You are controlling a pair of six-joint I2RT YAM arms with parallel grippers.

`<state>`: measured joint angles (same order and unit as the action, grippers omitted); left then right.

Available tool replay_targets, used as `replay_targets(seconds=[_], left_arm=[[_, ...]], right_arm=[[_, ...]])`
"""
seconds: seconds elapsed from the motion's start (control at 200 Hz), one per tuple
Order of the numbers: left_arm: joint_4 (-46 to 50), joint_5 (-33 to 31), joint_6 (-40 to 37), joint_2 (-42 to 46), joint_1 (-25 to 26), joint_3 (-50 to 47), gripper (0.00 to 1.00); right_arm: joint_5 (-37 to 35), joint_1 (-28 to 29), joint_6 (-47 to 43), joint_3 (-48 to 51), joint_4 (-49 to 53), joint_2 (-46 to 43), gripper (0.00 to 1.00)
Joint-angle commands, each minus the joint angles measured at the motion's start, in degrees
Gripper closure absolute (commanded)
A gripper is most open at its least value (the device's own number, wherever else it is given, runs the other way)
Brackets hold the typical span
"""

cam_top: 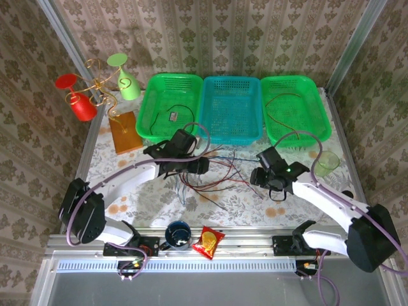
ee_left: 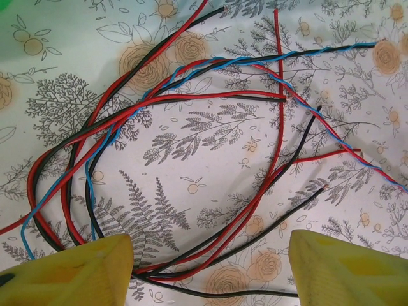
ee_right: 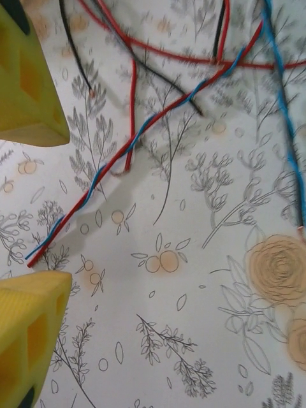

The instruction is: Untangle the cables

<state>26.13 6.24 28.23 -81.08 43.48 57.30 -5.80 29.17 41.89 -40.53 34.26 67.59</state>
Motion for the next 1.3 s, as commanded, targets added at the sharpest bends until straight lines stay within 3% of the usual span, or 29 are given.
replay_targets(seconds=[0.0,0.11,0.3,0.425,0.635,0.92,1.295], left_arm=[[-4.5,0.0,4.4,3.8,0.7,-3.5,0.37],[-3.5,0.0,3.7,4.8,1.1,-4.5,0.38],[-4.2,0.8,1.8,4.4,2.1,-6.1,0.44],[-1.6,0.1,-2.9,-0.7,4.7,-2.8,0.46],[2.4,-2.0,-7.5,-13.5,8.0,4.4,0.54],[4.0,-4.9,-9.7,-23.5,9.0,12.1,0.67],[4.8,0.3,-10.3,-26.6,9.1,13.3,0.67]], right_arm=[[-0.5,0.4,-5.7,-0.3,-1.3,3.4,0.46],[2.7,1.0,-2.4,-0.5,-5.0,4.4,0.48],[1.9,3.3,2.1,-2.0,-9.0,7.2,0.55],[1.5,3.0,1.7,-3.7,-7.9,7.3,0.56],[2.8,0.1,1.2,-1.8,-5.7,3.0,0.56],[4.1,-3.5,-0.9,0.4,-2.0,-4.4,0.55],[7.0,-7.4,-2.3,1.6,-2.1,-6.7,0.53]])
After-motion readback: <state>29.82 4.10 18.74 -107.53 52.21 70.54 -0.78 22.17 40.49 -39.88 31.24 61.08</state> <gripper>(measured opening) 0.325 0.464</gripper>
